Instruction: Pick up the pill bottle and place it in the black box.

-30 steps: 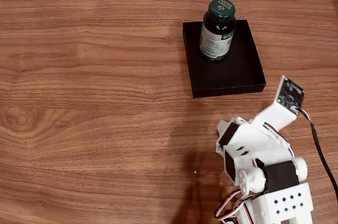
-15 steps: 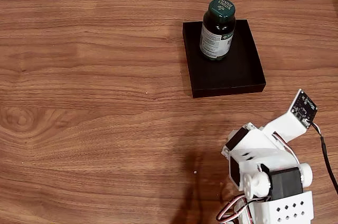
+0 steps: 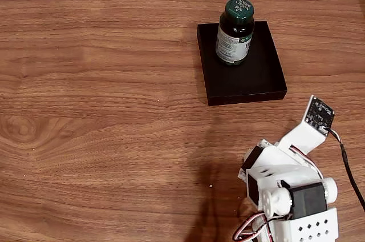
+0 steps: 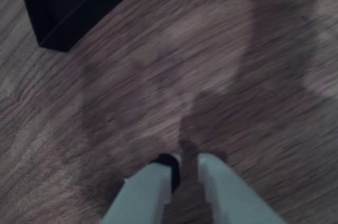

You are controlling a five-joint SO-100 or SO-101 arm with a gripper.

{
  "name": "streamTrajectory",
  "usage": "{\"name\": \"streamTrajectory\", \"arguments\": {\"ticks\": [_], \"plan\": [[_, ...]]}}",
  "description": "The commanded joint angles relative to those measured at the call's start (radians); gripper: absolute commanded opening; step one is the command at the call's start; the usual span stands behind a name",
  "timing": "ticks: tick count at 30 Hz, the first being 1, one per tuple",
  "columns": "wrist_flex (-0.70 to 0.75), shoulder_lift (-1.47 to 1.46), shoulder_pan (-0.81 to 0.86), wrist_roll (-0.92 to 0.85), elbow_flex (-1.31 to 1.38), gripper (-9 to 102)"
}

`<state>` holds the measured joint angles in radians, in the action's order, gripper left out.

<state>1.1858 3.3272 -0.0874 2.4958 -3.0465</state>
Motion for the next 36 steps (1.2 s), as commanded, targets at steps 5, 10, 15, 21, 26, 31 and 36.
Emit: {"name": "streamTrajectory", "arguments": {"ticks": [5,10,15,21,26,31,36], "plan": [[0.069,0.011,-0.009,0.112,0.017,0],[0.112,0.011,-0.032,0.186,0.017,0],[0.14,0.011,-0.046,0.227,0.017,0],[0.215,0.011,-0.04,0.334,0.017,1],[0.281,0.011,-0.003,0.417,0.017,0],[0.305,0.011,0.014,0.443,0.017,0],[0.313,0.011,0.029,0.462,0.017,0]]}}
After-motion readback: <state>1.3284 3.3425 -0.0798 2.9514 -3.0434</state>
